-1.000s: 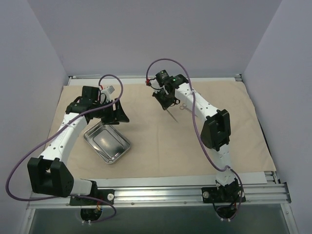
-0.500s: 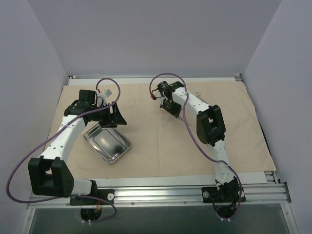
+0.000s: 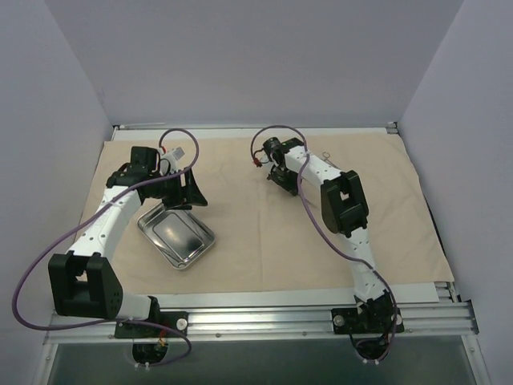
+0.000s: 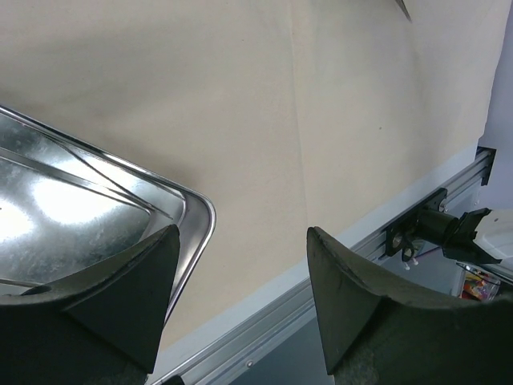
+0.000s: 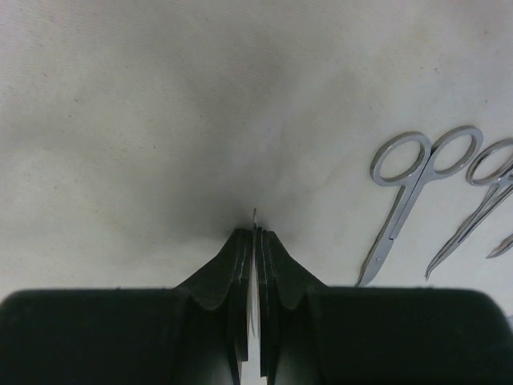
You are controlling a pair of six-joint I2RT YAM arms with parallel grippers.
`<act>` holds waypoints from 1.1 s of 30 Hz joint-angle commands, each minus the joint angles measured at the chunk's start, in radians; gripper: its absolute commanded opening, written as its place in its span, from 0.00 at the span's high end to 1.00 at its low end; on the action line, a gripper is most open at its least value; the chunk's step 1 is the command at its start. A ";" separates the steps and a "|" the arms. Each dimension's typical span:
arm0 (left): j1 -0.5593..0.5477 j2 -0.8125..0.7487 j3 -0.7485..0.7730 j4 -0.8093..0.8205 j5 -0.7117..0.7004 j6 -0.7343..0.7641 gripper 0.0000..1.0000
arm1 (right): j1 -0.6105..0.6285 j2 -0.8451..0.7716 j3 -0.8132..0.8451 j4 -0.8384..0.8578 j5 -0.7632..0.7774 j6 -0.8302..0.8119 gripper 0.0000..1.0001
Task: Open and lay out the surgical kit
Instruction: Place the medical item in the surgical kit.
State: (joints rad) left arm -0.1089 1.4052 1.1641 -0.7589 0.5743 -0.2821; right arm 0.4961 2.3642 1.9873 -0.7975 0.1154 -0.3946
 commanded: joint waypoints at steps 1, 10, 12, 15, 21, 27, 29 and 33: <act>0.012 0.006 0.035 0.004 0.012 0.024 0.27 | -0.005 0.004 0.024 -0.025 -0.011 -0.009 1.00; 0.026 0.041 0.046 0.018 0.038 0.011 0.27 | -0.017 0.024 0.031 -0.014 -0.025 -0.003 0.93; 0.032 0.047 0.042 0.021 0.042 0.006 0.27 | -0.018 0.023 0.027 -0.012 -0.026 0.002 0.89; 0.043 0.058 0.034 0.024 0.053 -0.002 0.26 | -0.018 0.017 0.010 -0.009 -0.031 0.010 0.84; 0.074 0.077 0.022 0.018 0.068 -0.015 0.26 | -0.010 -0.005 -0.018 0.004 -0.034 0.022 0.73; 0.097 0.104 0.009 -0.017 0.049 -0.035 0.26 | 0.005 -0.055 0.025 0.011 -0.037 0.063 0.61; 0.101 0.118 0.000 -0.033 0.033 -0.055 0.26 | 0.016 -0.101 0.057 0.018 -0.042 0.089 0.55; 0.101 0.141 -0.017 -0.062 -0.039 -0.103 0.27 | 0.030 -0.175 0.087 0.015 -0.069 0.203 0.49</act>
State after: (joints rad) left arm -0.0139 1.5341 1.1557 -0.7826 0.5861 -0.3439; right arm 0.5064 2.3306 2.0136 -0.7654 0.0772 -0.2874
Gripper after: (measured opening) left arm 0.738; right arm 0.503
